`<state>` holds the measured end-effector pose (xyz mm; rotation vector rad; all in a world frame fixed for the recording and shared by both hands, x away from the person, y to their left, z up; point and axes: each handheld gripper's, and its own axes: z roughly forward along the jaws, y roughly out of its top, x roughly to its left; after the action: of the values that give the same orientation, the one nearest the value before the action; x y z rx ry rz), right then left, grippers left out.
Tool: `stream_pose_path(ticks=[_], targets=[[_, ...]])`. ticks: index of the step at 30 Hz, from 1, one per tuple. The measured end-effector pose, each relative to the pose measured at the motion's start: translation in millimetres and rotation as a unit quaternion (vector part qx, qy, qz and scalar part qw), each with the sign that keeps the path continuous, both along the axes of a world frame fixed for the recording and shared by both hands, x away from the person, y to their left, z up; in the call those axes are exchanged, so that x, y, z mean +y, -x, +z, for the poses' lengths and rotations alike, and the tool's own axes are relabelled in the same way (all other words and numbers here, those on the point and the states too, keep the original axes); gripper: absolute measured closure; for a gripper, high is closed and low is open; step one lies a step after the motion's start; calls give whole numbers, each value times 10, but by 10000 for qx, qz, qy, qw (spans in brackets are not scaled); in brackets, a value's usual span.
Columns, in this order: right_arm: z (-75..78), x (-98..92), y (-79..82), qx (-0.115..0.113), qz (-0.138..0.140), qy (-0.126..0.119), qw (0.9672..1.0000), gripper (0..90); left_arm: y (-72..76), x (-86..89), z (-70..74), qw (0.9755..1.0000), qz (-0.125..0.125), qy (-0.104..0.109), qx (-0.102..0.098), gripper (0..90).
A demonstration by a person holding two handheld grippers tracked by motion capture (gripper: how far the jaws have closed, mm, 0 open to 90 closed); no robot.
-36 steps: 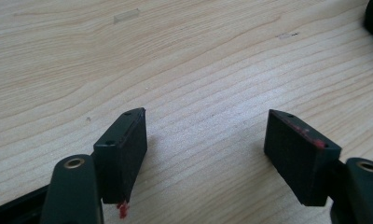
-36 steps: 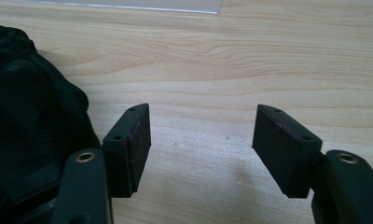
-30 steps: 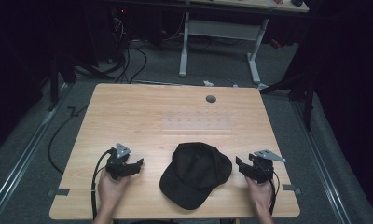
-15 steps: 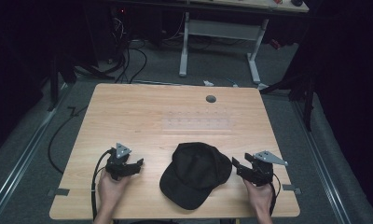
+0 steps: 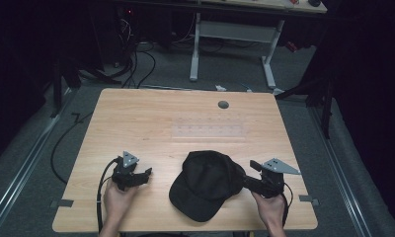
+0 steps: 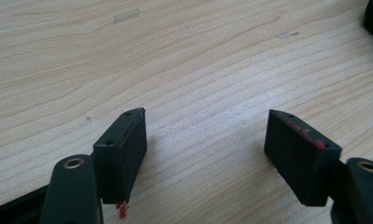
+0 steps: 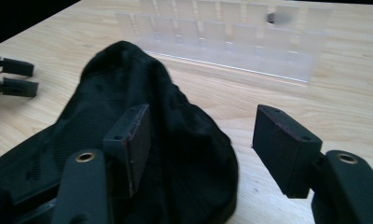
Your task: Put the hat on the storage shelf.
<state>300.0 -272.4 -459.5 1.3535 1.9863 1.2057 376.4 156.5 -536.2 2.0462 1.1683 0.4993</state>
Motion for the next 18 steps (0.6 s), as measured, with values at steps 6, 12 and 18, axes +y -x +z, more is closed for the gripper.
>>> stream_pose_path(ticks=[6, 12, 18], targets=[[34, 116, -37, 2, 172, 28, 9998, 345, 0, 1, 0, 10000, -3, -5, 2, 301], [40, 217, -100, 66, 303, 99, 9995, 334, 0, 1, 1, 10000, -4, -7, 2, 301], [40, 284, -189, 171, 341, 141, 9992, 334, 1, 0, 0, 10000, 2, 2, 0, 301]])
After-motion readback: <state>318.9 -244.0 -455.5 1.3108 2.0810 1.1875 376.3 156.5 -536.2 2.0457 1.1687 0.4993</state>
